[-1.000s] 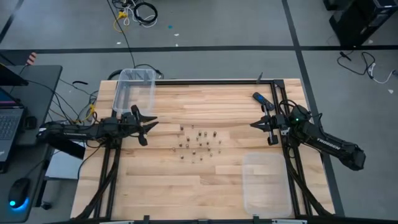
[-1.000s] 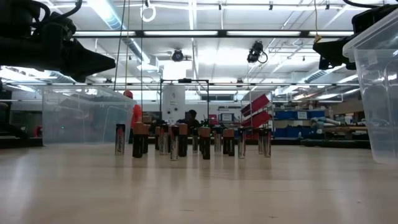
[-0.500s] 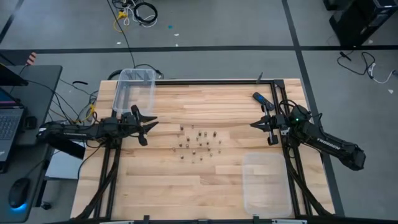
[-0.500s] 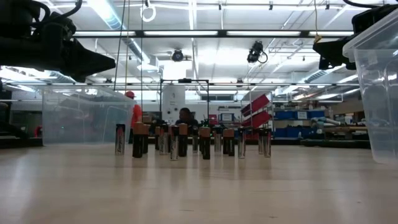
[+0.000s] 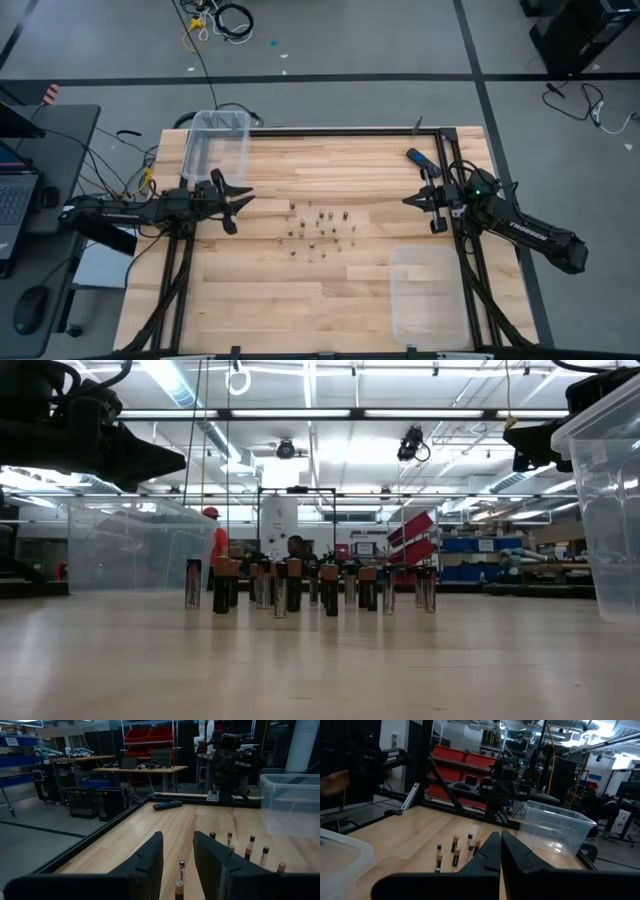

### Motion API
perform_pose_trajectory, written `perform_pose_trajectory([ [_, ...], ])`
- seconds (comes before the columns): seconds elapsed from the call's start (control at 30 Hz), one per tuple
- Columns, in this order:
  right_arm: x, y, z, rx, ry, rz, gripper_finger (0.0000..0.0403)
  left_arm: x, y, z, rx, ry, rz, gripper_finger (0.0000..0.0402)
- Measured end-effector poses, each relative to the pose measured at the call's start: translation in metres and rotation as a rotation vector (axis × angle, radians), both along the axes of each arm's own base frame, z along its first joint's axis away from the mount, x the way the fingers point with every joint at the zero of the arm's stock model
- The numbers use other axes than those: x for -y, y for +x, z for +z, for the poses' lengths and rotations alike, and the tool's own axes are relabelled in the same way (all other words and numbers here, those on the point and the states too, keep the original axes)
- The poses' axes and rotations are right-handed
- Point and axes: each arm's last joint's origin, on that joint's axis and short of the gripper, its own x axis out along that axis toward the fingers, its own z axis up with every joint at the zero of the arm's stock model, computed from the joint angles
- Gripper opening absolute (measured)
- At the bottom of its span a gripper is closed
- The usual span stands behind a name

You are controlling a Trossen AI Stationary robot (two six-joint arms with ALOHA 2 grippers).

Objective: Sort batteries

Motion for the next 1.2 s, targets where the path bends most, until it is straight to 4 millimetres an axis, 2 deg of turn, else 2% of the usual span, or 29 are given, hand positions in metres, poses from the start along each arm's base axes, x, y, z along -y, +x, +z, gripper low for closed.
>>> perform_pose_trajectory([
  [0.6, 0.000, 0.000, 0.000, 0.000, 0.000, 0.000, 0.0001, 0.000, 0.000, 0.000, 0.000, 0.000, 0.000, 0.0106],
  [0.8, 0.000, 0.000, 0.000, 0.000, 0.000, 0.000, 0.0001, 0.000, 0.000, 0.000, 0.022, -0.064, -0.003, 0.0106],
  [1.03, -0.001, -0.001, 0.006, 0.056, -0.029, 0.002, 0.0001, 0.000, 0.000, 0.006, 0.119, -0.175, -0.017, 0.0106],
  [1.2, -0.003, -0.004, 0.019, 0.169, -0.016, 0.020, 0.0001, 0.000, -0.003, 0.022, 0.288, -0.176, -0.034, 0.0106],
])
